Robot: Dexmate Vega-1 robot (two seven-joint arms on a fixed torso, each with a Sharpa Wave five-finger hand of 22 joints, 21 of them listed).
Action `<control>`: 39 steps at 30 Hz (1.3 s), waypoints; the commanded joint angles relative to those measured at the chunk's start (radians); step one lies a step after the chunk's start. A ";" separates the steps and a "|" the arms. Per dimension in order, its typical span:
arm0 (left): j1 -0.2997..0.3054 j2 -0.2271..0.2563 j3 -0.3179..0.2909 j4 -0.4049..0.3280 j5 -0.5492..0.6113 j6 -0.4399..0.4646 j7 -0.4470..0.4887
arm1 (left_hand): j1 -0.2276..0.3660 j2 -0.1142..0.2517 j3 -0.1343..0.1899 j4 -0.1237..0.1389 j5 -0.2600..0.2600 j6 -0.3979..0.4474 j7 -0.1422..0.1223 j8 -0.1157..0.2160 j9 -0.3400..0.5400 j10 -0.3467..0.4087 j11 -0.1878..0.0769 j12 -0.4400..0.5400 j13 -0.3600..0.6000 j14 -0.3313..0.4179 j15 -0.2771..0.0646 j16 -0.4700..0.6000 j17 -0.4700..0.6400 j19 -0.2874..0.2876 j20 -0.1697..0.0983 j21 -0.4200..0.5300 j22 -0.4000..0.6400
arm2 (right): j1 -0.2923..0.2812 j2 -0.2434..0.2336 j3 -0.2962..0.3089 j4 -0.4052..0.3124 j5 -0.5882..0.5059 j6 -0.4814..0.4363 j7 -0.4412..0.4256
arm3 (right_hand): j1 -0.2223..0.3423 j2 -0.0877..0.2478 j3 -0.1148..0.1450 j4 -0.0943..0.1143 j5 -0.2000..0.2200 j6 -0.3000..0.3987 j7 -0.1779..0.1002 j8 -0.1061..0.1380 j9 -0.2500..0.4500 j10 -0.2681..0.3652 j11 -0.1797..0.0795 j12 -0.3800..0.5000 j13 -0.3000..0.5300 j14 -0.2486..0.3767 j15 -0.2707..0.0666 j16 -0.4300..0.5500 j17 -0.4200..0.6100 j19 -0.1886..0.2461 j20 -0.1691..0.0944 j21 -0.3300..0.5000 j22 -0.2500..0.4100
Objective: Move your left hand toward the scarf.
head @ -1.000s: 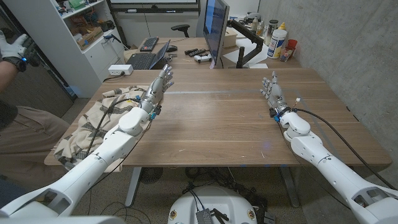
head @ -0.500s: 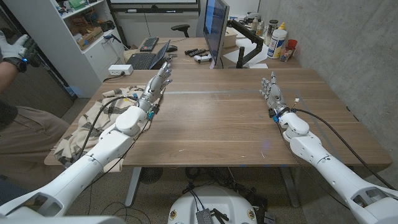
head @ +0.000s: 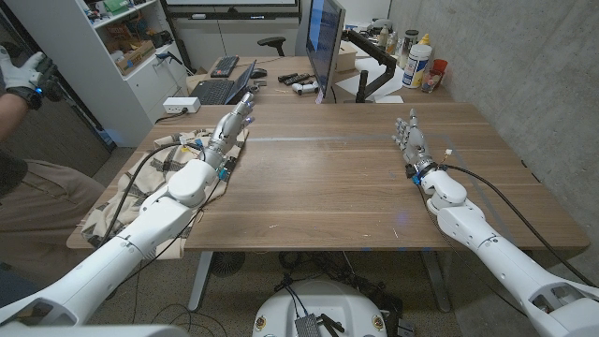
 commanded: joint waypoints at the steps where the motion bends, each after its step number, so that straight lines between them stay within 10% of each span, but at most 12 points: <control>1: 0.058 0.042 -0.037 -0.080 0.038 0.051 0.055 | 0.010 0.004 -0.002 -0.010 0.002 0.002 0.001 0.003 0.005 -0.006 -0.001 0.000 0.001 -0.009 0.003 0.001 0.002 -0.006 0.009 0.000 0.004 | 0.007 0.005 0.000 0.020 0.002 0.011 0.013 | -0.001 0.010 -0.008 -0.002 0.007 -0.004 0.005 0.005 0.003 0.001 0.006 0.003 0.005 -0.009 0.000 0.005 0.002 -0.007 -0.002 0.003 0.003; 39: 0.244 0.084 -0.188 -0.280 0.151 0.278 0.281 | 0.015 0.009 -0.002 -0.014 -0.002 0.002 0.000 0.004 0.005 -0.011 0.003 0.001 0.001 -0.013 0.006 0.004 0.002 -0.018 0.019 0.000 0.004 | 0.044 0.009 -0.010 0.063 -0.011 0.006 0.022 | 0.001 0.012 -0.008 -0.004 0.006 -0.004 0.008 0.005 0.003 0.001 0.009 0.004 0.005 -0.011 0.003 0.006 0.002 -0.011 -0.002 0.004 0.003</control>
